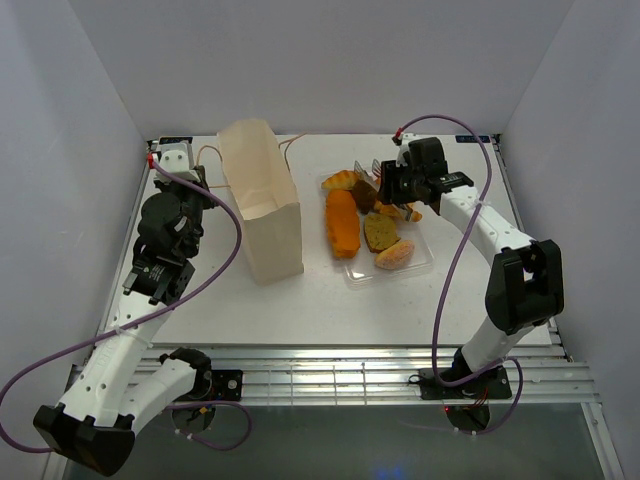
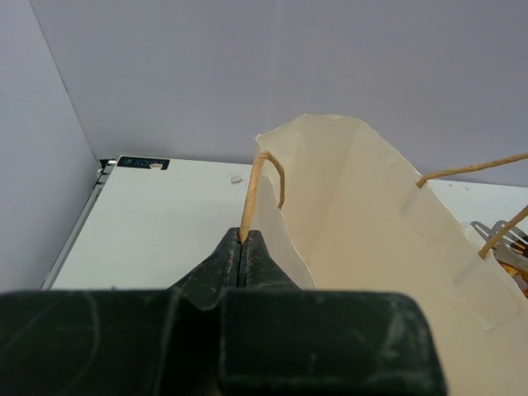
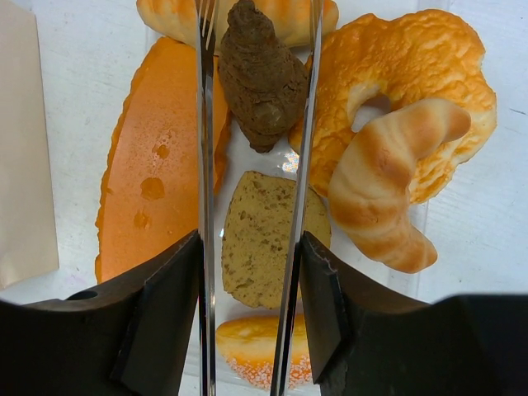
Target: Place the fake bread into the paper bag
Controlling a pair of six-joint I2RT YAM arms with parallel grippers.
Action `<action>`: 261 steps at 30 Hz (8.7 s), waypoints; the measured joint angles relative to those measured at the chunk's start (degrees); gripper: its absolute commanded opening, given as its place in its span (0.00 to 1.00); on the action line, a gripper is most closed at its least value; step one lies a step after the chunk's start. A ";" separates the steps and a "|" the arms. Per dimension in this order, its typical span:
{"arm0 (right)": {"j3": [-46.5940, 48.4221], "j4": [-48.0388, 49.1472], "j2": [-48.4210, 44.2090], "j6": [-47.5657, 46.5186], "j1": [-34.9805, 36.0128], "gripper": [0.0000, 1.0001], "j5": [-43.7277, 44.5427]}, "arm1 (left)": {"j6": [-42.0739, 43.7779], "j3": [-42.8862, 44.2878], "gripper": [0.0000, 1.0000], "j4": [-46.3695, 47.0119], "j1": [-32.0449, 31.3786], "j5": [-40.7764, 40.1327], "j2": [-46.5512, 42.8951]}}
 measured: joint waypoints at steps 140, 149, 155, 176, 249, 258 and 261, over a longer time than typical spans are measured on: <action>-15.17 -10.45 -21.77 1.22 3.37 0.55 18.58 | -0.72 -0.02 0.00 0.44 0.00 0.20 -0.31; -15.17 -7.45 -18.53 0.44 1.16 0.52 13.53 | -0.72 -0.02 0.00 0.44 0.00 0.55 -0.31; -15.19 -6.97 -17.51 0.31 1.18 0.52 11.80 | -0.70 -0.02 0.00 0.42 0.00 0.55 -0.31; -14.84 -9.35 -13.81 0.07 1.18 0.25 14.93 | -0.70 -0.02 0.00 0.42 0.00 0.55 -0.66; 12.37 -5.77 -30.23 1.46 28.89 0.44 1.22 | -0.90 -0.02 0.00 0.46 0.00 0.55 -1.20; 1.77 -8.50 -42.10 1.44 28.81 0.48 14.14 | -0.90 -0.02 0.00 0.44 0.00 0.57 -1.20; -2.25 -10.05 -42.58 1.73 28.11 0.48 17.29 | -0.90 -0.02 0.00 0.44 0.00 0.57 -1.20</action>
